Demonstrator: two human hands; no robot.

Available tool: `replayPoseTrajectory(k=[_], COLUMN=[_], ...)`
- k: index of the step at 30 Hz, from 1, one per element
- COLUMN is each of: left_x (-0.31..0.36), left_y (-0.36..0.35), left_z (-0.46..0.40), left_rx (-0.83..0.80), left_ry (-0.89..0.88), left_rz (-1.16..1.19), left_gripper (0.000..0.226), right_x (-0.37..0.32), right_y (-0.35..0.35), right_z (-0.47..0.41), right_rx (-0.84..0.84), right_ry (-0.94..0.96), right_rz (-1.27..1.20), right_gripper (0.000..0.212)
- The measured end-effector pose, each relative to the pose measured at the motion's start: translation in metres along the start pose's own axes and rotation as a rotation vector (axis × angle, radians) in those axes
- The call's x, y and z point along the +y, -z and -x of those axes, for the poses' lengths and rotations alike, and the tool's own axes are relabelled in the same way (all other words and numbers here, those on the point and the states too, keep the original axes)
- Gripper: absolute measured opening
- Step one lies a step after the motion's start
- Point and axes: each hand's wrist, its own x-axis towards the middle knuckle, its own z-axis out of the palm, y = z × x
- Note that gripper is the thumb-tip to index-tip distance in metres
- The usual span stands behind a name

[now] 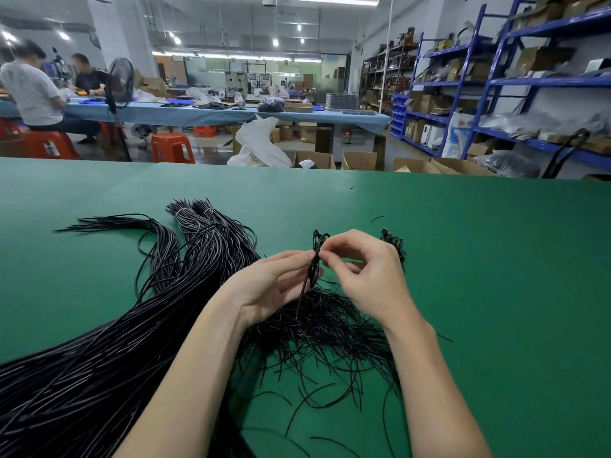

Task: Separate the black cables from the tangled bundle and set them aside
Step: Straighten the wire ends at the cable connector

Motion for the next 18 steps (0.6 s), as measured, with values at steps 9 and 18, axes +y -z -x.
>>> replayPoseTrajectory(k=[9, 18], left_x=[0.000, -0.001], left_y=[0.009, 0.004], left_z=[0.000, -0.002], left_rx=[-0.083, 0.103], left_ry=[0.094, -0.547], left_rz=[-0.181, -0.537], left_gripper=[0.024, 0.030], right_x=[-0.002, -0.014], right_y=[0.000, -0.003], right_z=[0.001, -0.008], right_rx=[-0.042, 0.059], right_ry=[0.018, -0.474], right_rz=[0.014, -0.314], right_gripper=[0.014, 0.012])
